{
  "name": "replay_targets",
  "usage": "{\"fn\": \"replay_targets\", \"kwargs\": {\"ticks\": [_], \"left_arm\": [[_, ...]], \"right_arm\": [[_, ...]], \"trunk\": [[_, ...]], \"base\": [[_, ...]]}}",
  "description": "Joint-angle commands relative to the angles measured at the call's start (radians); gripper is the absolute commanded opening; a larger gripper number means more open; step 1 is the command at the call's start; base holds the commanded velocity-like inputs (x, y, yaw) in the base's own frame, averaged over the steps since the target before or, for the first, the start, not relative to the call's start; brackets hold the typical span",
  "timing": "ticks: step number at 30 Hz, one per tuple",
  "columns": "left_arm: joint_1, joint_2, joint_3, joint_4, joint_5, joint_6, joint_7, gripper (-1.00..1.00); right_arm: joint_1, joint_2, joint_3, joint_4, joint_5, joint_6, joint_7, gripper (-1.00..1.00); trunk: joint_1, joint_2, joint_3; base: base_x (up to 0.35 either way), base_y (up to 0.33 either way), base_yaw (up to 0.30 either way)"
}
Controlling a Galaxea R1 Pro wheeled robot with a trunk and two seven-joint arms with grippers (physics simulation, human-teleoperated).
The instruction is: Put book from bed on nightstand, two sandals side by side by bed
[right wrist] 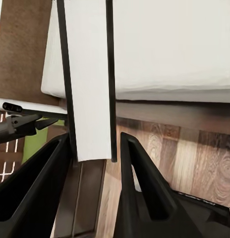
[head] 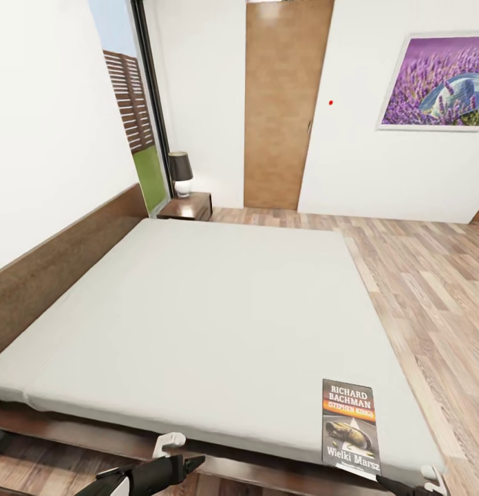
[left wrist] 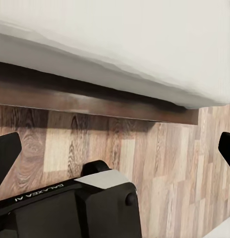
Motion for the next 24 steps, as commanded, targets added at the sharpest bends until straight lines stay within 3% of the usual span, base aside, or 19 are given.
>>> {"fn": "replay_targets", "kwargs": {"ticks": [1,9,12,16,18,19,20,24], "left_arm": [[0.000,-0.001,0.003,0.000,0.005,0.011,-0.004,1.00],[0.000,-0.053,-0.001,-0.006,0.003,0.016,-0.012,1.00],[0.000,-0.087,-0.002,-0.010,-0.002,0.019,-0.029,1.00],[0.000,-0.096,-0.024,-0.003,-0.006,0.018,-0.050,1.00],[0.000,-0.095,-0.054,0.013,-0.007,0.016,-0.054,1.00],[0.000,-0.093,-0.088,0.039,-0.007,0.014,-0.057,1.00],[0.000,-0.092,-0.107,0.052,-0.007,0.013,-0.058,1.00],[0.000,-0.095,-0.136,0.072,-0.007,0.006,-0.059,1.00]], "right_arm": [[-0.001,0.001,0.003,0.000,-0.008,0.012,0.003,-1.00],[-0.001,0.018,0.003,-0.015,-0.006,0.043,0.004,-1.00],[-0.002,0.059,0.004,-0.018,-0.004,0.069,0.003,-1.00],[-0.002,0.106,0.005,-0.018,-0.003,0.073,-0.004,-1.00],[-0.002,0.142,0.005,-0.019,-0.001,0.073,-0.020,-1.00],[-0.002,0.177,0.005,-0.020,0.007,0.072,-0.054,-1.00],[-0.001,0.195,0.005,-0.020,0.015,0.071,-0.090,-1.00],[-0.001,0.226,0.005,-0.021,0.049,0.071,-0.233,-1.00]], "trunk": [[0.000,-0.002,0.000],[0.000,-0.002,0.013],[0.000,-0.002,0.018],[0.000,-0.002,0.024],[0.000,-0.002,0.028],[0.000,-0.002,0.029],[0.000,-0.002,0.031],[0.000,-0.002,0.037]], "base": [[0.000,0.000,0.000],[0.000,0.000,0.000],[0.000,0.000,0.000],[0.000,0.000,0.000],[0.000,0.000,0.000],[0.000,0.000,0.000],[0.000,0.000,0.000],[0.000,0.000,0.000]]}}
